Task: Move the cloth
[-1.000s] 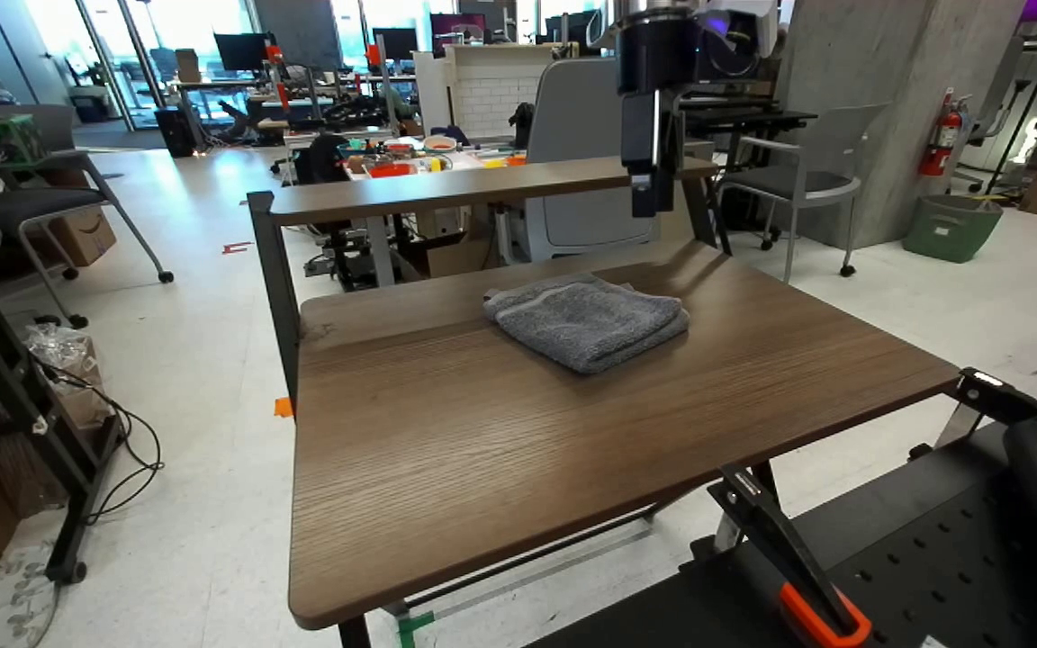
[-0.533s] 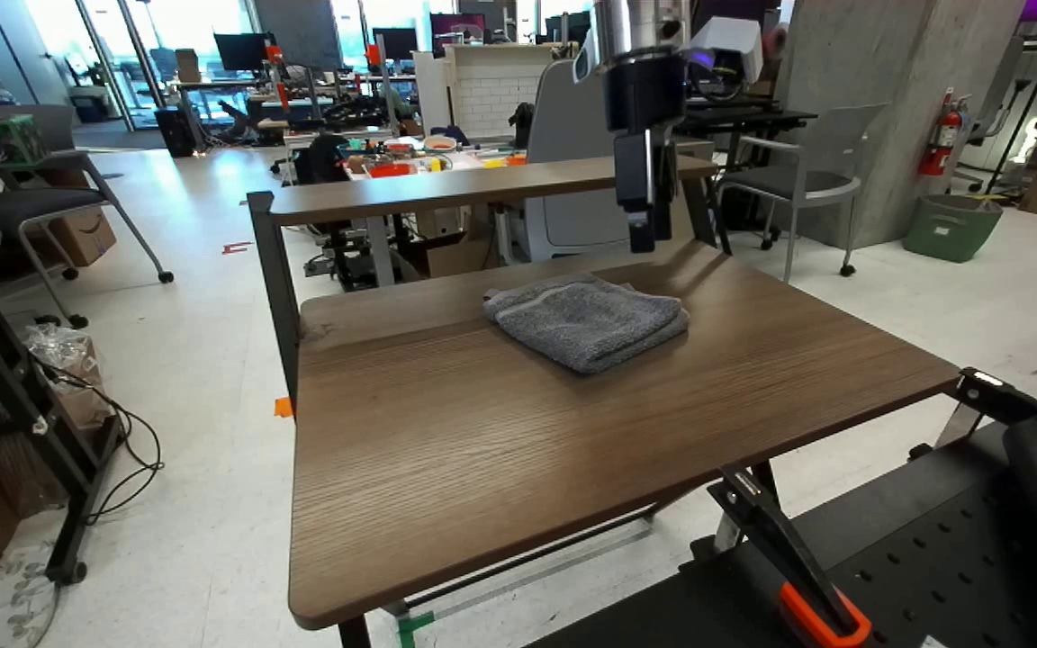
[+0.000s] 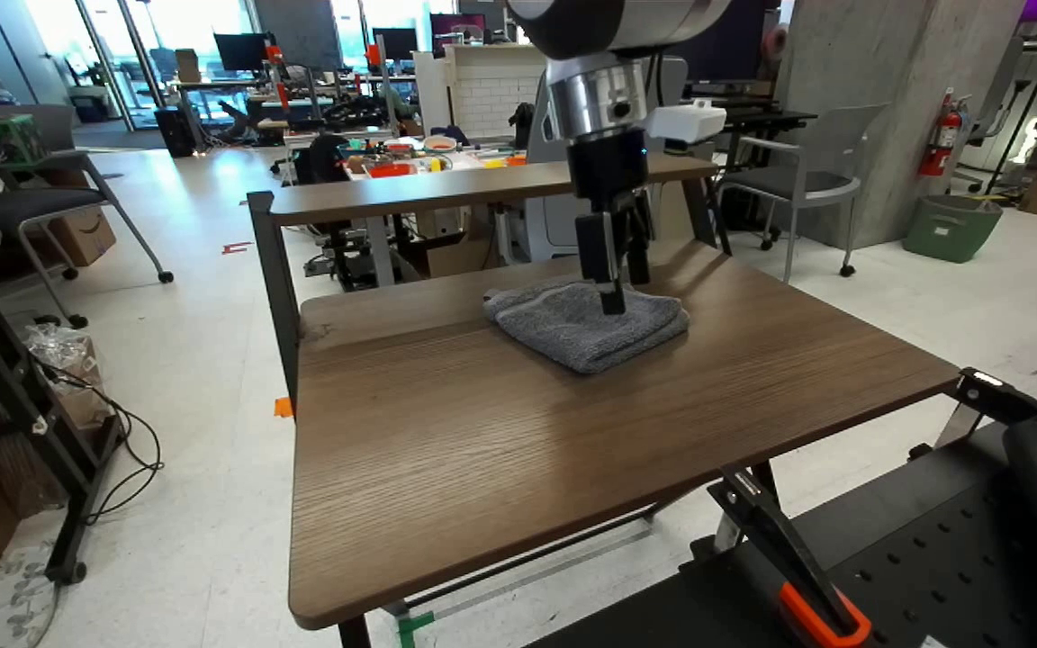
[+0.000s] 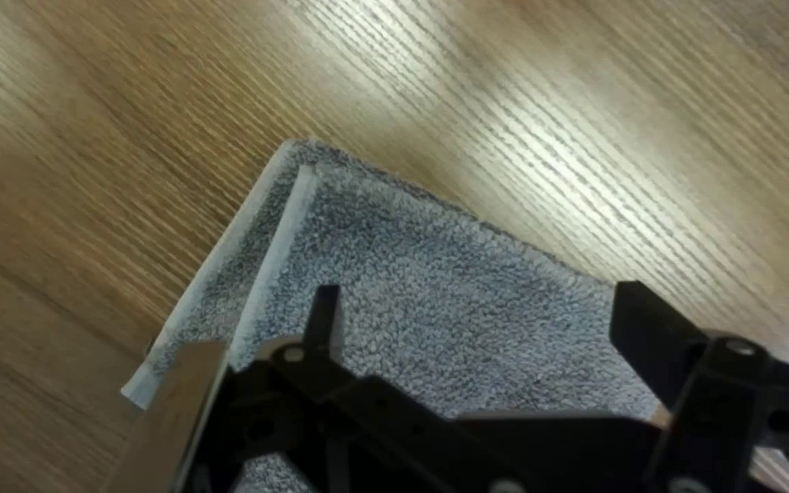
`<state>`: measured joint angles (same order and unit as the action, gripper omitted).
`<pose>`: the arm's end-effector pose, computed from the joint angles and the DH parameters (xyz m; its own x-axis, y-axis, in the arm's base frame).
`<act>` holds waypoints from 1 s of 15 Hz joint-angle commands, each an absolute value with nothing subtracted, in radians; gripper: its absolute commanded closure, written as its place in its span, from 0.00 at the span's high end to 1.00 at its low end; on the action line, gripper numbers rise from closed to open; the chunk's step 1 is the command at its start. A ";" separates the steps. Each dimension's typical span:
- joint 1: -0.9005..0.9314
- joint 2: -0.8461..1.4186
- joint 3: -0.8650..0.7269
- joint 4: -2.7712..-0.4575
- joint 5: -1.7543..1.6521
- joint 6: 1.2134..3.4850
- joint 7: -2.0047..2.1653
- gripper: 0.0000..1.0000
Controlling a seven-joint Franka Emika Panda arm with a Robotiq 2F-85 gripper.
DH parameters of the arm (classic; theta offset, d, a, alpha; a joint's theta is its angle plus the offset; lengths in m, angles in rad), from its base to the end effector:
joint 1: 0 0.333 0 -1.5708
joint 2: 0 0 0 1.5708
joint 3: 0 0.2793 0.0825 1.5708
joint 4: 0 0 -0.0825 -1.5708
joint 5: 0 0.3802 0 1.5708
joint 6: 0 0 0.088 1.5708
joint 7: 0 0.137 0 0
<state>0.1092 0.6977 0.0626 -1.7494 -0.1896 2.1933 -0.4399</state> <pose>0.5941 0.0922 0.1010 0.7144 0.6485 -0.2628 0.6648 -0.7462 -0.0340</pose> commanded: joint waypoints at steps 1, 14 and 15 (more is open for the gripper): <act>0.120 0.719 0.047 -1.739 -0.255 2.247 -0.346 1.00; 0.119 0.863 0.063 -1.663 -0.323 2.481 -0.383 1.00; 0.122 0.874 0.073 -1.650 -0.324 2.477 -0.402 1.00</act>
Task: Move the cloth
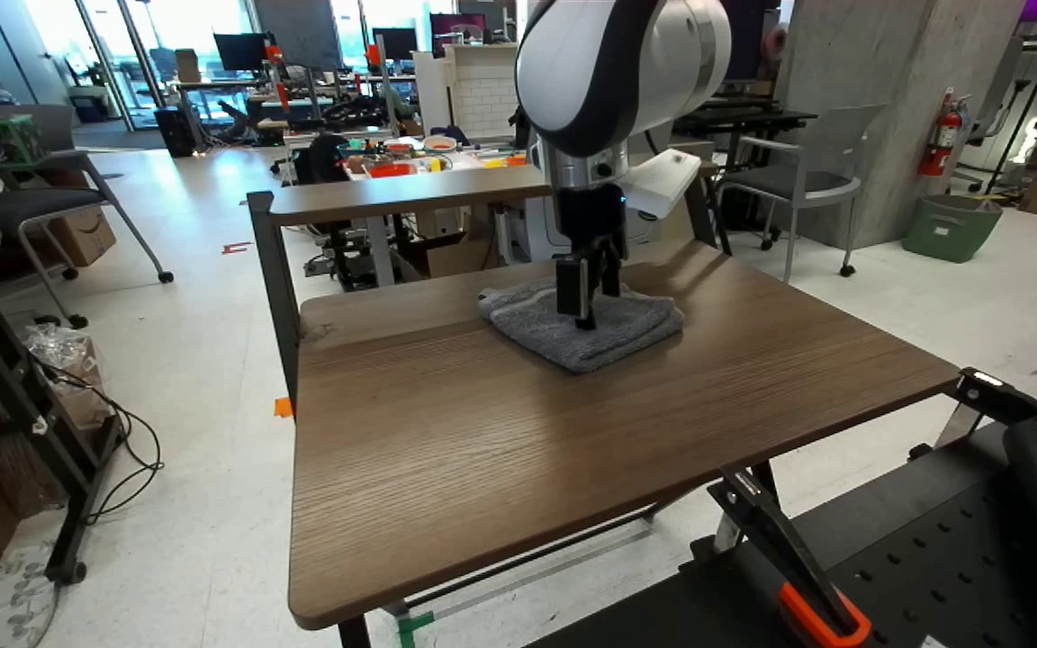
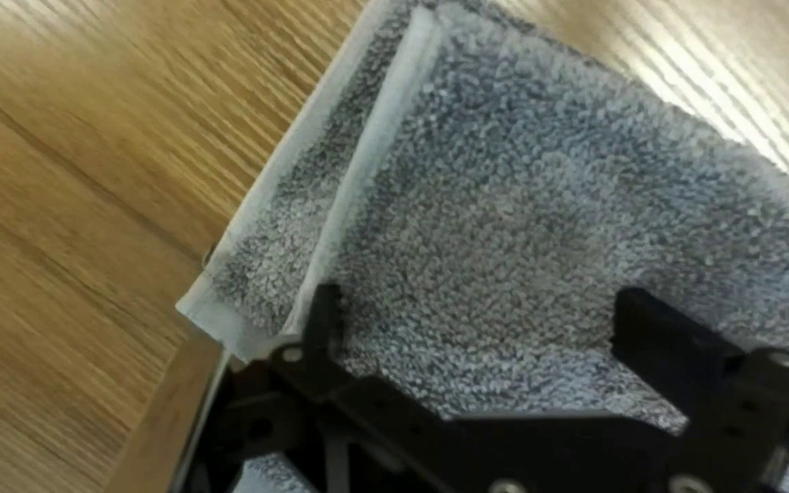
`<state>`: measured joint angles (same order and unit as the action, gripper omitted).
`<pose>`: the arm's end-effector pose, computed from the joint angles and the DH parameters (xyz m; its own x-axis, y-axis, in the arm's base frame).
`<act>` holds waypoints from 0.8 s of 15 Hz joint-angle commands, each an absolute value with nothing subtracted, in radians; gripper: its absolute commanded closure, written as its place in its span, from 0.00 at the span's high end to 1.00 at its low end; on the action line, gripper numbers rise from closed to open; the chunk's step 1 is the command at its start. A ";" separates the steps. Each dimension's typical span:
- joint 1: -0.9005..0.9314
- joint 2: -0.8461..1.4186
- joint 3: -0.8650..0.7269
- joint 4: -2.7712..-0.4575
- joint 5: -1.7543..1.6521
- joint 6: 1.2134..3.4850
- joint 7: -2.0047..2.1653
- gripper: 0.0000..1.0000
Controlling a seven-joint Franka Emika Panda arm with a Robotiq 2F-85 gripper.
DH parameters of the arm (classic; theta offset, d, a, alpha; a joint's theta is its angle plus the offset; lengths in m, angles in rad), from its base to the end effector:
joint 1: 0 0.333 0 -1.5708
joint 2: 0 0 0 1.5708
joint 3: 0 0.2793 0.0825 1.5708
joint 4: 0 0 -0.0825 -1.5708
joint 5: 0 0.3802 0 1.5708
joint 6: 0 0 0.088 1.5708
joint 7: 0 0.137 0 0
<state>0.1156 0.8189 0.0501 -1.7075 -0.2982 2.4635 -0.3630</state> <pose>0.6194 0.0985 0.0592 0.7291 0.6743 -0.1167 0.6841 -0.7225 0.0997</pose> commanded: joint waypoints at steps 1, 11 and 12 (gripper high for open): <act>0.129 0.885 0.085 -1.635 -0.329 2.469 -0.422 1.00; 0.204 1.034 0.205 -1.460 -0.345 2.354 -0.725 1.00; 0.216 1.038 0.206 -1.445 -0.346 2.326 -0.751 1.00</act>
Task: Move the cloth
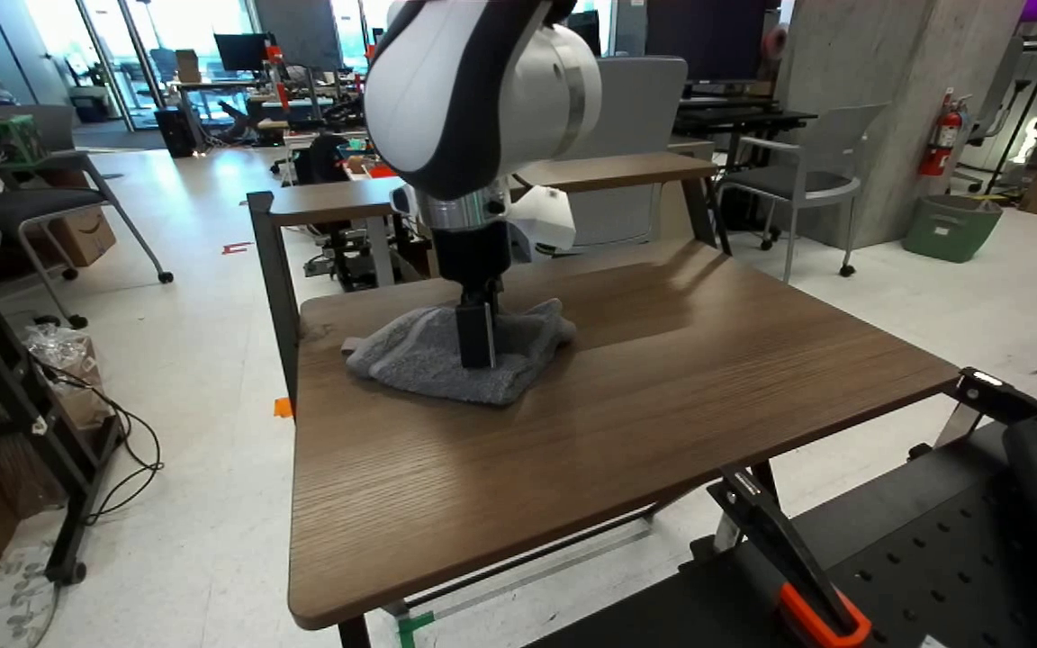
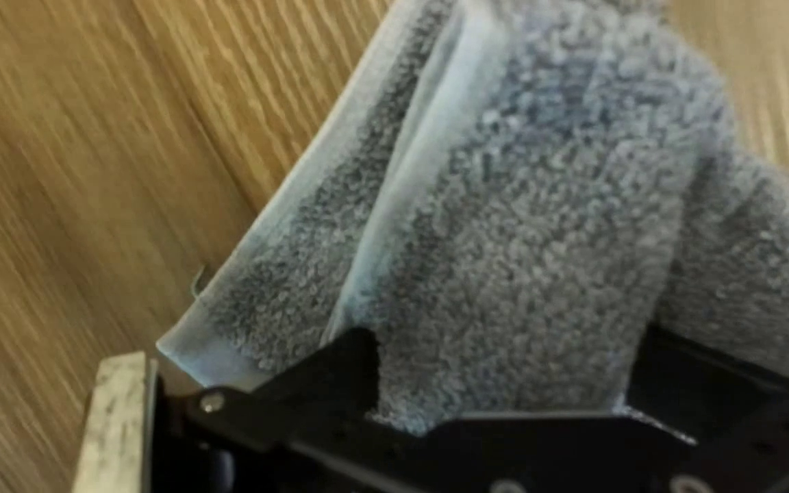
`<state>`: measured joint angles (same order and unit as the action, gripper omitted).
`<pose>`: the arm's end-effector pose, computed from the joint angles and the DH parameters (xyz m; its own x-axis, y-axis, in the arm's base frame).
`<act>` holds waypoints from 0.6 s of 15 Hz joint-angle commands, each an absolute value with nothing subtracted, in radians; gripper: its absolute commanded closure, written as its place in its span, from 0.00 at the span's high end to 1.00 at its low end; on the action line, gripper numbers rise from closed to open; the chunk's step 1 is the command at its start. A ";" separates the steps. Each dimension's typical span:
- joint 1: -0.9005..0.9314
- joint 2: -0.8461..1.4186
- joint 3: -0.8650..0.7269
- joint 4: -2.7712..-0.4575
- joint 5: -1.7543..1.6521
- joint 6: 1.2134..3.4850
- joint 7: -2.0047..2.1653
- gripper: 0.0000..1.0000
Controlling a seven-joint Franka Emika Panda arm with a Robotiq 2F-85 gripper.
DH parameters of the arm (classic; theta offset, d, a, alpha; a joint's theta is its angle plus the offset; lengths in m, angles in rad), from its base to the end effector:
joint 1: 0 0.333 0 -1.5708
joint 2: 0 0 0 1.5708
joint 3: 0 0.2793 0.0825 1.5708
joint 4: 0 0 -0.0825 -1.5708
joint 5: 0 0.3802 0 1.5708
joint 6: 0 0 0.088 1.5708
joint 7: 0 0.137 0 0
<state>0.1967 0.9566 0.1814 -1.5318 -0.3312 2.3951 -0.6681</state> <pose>0.6110 0.2266 0.0380 0.3346 0.9377 -0.0936 0.9418 -0.3361 0.0000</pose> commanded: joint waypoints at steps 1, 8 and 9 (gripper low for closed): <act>0.227 1.043 0.205 -1.431 -0.347 2.303 -0.772 1.00; 0.316 1.071 0.197 -1.360 -0.368 2.173 -0.907 1.00; 0.328 1.070 0.194 -1.360 -0.378 2.169 -0.918 1.00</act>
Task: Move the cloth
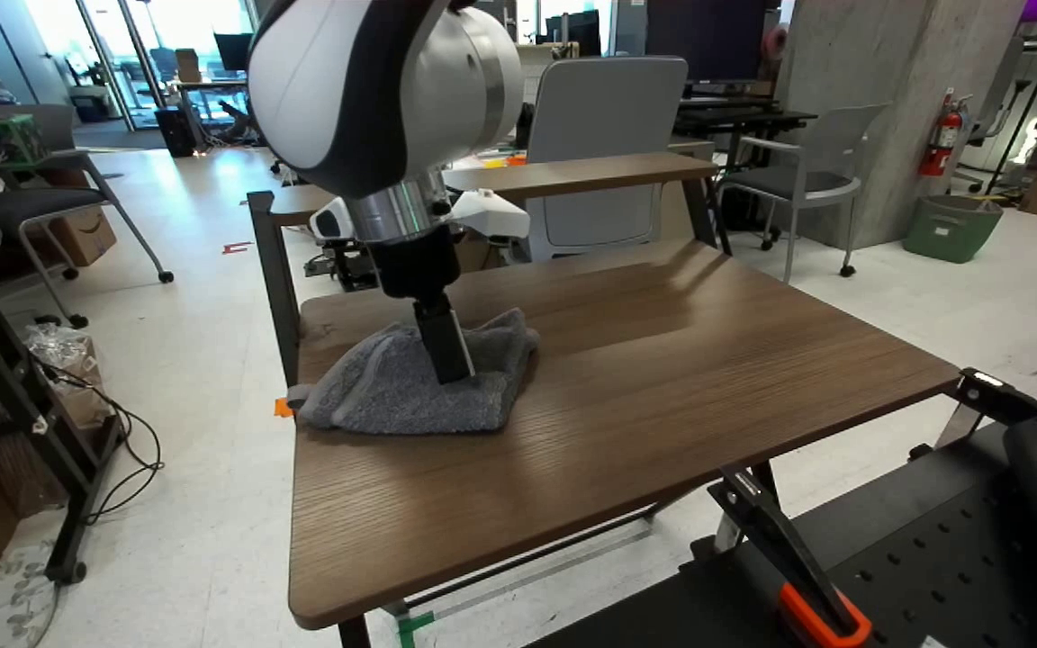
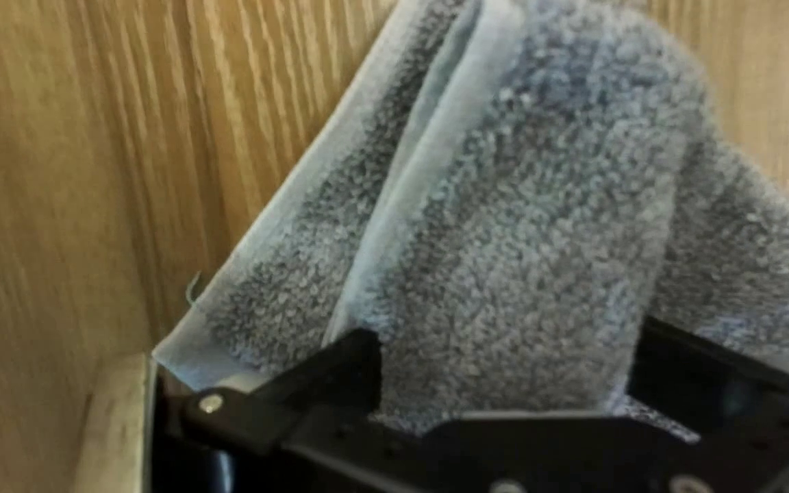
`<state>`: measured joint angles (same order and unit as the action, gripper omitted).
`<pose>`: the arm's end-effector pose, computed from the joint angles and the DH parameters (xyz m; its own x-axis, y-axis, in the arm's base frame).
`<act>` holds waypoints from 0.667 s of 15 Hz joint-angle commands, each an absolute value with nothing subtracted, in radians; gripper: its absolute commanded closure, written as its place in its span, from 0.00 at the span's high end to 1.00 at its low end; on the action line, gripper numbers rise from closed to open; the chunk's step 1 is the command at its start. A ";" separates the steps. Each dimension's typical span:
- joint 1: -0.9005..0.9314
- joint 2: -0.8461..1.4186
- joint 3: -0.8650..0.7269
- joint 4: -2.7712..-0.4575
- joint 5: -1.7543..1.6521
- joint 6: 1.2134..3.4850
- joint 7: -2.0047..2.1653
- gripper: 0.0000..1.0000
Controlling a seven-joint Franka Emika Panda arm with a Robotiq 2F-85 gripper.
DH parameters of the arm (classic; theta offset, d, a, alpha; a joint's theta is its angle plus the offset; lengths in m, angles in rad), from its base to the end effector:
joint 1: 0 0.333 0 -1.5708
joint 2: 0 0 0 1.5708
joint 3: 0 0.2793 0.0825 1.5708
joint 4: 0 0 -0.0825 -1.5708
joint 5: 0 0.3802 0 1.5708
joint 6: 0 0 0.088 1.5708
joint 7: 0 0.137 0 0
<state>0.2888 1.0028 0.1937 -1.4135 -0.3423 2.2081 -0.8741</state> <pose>0.5954 0.2783 0.0403 0.0473 0.9839 -0.1723 0.9930 -0.0650 -0.0984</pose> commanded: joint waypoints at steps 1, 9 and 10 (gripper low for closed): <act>0.342 1.065 0.191 -1.360 -0.390 2.162 -0.920 1.00; 0.327 0.974 0.201 -1.436 -0.392 2.157 -0.931 1.00; 0.321 0.945 0.206 -1.456 -0.382 2.155 -0.920 1.00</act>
<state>0.3452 0.9990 0.1914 -1.4102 -0.4008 2.1837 -0.9093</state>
